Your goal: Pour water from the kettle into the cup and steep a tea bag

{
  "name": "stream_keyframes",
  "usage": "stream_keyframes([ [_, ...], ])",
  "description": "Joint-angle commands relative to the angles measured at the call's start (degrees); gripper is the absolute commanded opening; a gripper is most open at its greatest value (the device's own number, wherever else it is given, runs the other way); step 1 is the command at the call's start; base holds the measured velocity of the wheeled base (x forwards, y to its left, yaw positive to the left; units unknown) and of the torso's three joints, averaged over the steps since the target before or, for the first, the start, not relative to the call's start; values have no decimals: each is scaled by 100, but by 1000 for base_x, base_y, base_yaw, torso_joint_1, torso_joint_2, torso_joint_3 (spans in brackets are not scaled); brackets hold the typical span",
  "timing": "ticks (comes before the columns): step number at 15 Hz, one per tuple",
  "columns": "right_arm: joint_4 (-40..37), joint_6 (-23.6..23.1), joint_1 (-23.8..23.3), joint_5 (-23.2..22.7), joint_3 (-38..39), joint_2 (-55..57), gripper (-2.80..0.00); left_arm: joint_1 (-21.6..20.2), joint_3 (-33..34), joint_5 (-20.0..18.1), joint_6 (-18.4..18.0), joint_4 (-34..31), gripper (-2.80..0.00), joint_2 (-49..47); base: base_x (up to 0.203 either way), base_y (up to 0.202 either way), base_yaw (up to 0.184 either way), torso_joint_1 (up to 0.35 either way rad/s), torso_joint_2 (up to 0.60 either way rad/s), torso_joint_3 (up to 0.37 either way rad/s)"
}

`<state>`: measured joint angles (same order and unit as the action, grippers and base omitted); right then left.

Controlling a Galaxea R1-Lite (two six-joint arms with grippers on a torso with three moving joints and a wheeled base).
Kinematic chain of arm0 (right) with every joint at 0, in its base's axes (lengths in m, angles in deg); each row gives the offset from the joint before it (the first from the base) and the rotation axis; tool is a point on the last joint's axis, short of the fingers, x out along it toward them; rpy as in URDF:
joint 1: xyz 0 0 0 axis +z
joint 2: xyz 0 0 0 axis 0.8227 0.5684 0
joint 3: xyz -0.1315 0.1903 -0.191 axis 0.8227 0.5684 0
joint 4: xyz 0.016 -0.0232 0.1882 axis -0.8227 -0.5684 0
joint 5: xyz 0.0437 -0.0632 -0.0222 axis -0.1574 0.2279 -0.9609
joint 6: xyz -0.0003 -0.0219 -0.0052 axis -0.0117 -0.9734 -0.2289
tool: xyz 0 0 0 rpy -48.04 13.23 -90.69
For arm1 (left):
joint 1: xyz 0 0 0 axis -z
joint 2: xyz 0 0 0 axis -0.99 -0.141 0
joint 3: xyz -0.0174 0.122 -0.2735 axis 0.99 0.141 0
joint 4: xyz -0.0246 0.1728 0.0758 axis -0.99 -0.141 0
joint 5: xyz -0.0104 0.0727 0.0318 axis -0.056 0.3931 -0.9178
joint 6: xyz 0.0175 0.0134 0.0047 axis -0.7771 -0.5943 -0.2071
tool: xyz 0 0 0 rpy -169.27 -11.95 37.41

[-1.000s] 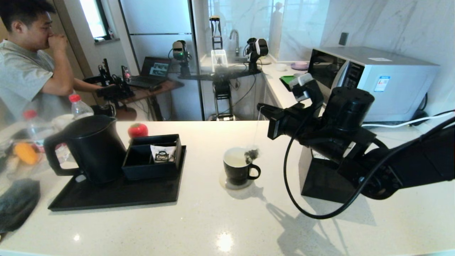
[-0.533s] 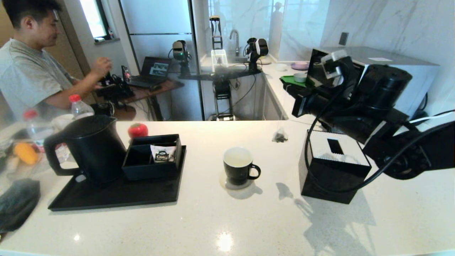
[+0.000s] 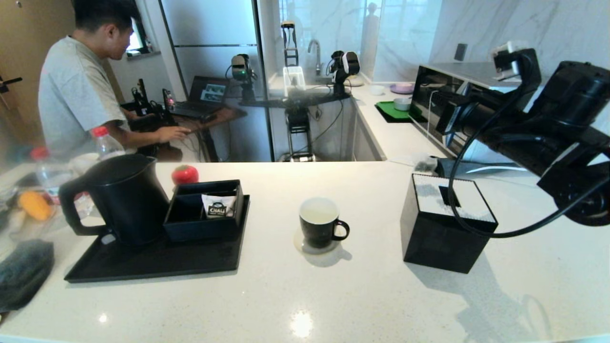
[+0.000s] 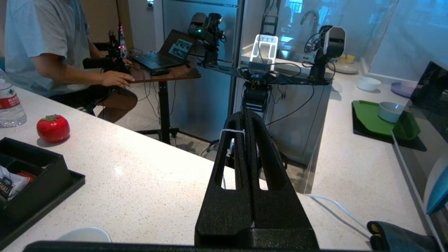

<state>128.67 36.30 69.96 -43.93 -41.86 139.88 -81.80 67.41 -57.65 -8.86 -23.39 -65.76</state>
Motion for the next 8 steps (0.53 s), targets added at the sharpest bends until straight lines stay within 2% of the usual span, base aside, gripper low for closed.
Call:
stream_keyframes([
  [1,-1,-3,-140,-9,253,-294,-280,-1,0,-2,3,1,-280,2,0,0,0,0,0,0],
  [8,122,-19,-524,-1,1426,-890,-280,-1,0,-1,3,1,-280,2,0,0,0,0,0,0],
])
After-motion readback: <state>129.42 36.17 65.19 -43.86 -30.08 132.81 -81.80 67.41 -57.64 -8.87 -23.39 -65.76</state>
